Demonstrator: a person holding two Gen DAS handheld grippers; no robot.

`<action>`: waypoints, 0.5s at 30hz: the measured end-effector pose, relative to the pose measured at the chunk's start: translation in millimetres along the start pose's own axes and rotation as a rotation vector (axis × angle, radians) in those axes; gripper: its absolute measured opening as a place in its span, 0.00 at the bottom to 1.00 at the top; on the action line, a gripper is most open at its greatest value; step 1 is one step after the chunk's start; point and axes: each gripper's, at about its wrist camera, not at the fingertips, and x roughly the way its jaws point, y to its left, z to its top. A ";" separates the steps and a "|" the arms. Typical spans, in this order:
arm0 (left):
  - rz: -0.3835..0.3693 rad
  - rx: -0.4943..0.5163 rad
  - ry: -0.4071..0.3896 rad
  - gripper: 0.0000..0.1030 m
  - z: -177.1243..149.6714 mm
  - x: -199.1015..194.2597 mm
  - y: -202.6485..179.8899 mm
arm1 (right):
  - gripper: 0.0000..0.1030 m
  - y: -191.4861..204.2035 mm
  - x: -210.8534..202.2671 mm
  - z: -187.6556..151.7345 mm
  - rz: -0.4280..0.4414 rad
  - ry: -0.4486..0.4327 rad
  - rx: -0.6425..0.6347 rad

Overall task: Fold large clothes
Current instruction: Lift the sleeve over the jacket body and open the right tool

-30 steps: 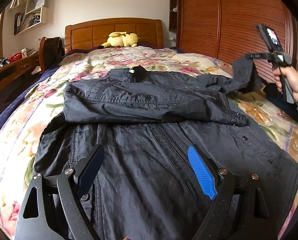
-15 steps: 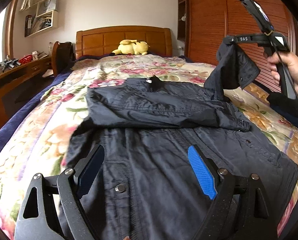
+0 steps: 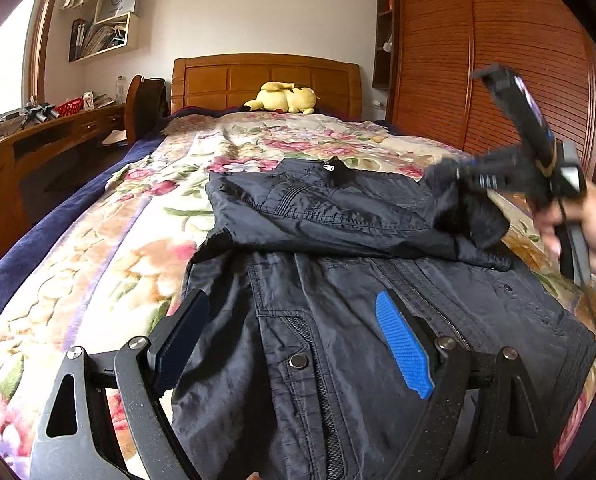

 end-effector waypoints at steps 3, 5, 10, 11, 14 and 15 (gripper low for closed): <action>0.001 -0.005 0.007 0.84 0.1 1.6 0.6 | 0.11 4.0 13.4 -8.3 0.028 0.054 -0.002; 0.004 0.001 0.004 0.84 0.6 1.9 -1.4 | 0.17 9.0 18.8 -13.5 0.052 0.084 0.004; 0.007 0.017 0.002 0.84 -0.5 1.2 -5.8 | 0.43 23.2 9.6 -29.9 0.094 0.101 -0.018; 0.009 0.021 0.004 0.84 -0.9 2.3 -6.7 | 0.45 23.0 5.2 -32.6 0.108 0.099 -0.011; 0.011 0.026 0.009 0.84 -1.4 4.2 -7.4 | 0.47 20.9 -6.5 -42.8 0.110 0.088 0.010; 0.012 0.026 0.009 0.84 -1.5 3.9 -7.3 | 0.47 19.7 -9.9 -45.9 0.090 0.085 0.011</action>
